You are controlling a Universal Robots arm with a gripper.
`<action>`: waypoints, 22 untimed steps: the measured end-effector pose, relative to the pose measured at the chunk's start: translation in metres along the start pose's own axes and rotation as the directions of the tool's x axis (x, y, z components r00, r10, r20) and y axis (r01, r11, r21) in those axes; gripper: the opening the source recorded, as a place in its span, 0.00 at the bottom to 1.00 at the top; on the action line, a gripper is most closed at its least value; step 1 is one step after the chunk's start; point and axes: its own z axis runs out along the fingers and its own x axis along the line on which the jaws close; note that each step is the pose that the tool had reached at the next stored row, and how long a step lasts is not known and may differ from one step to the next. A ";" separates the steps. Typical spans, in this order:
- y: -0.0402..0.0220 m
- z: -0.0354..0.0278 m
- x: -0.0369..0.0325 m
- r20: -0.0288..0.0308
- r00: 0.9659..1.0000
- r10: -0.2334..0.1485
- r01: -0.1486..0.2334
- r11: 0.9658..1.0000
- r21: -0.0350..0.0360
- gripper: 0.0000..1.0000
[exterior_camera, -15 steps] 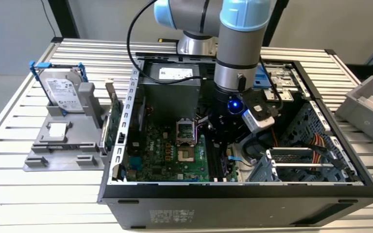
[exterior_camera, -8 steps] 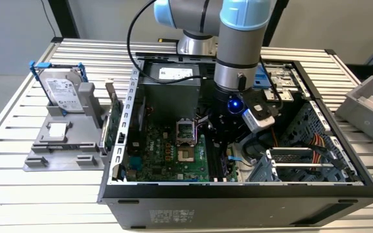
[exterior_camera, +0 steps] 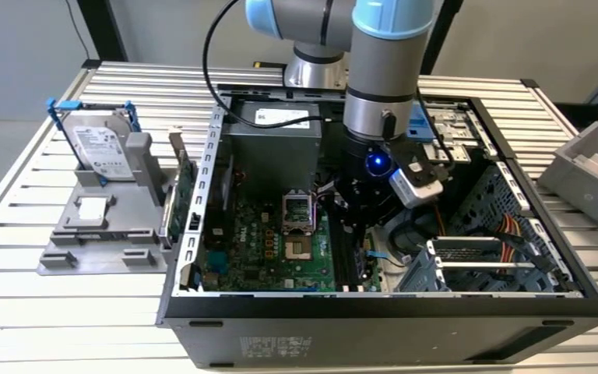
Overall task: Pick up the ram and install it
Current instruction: 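Insert the ram into the slot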
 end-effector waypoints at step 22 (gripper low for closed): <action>0.0041 0.0125 0.0004 -0.003 1.000 0.013 -0.013 1.000 0.000 0.00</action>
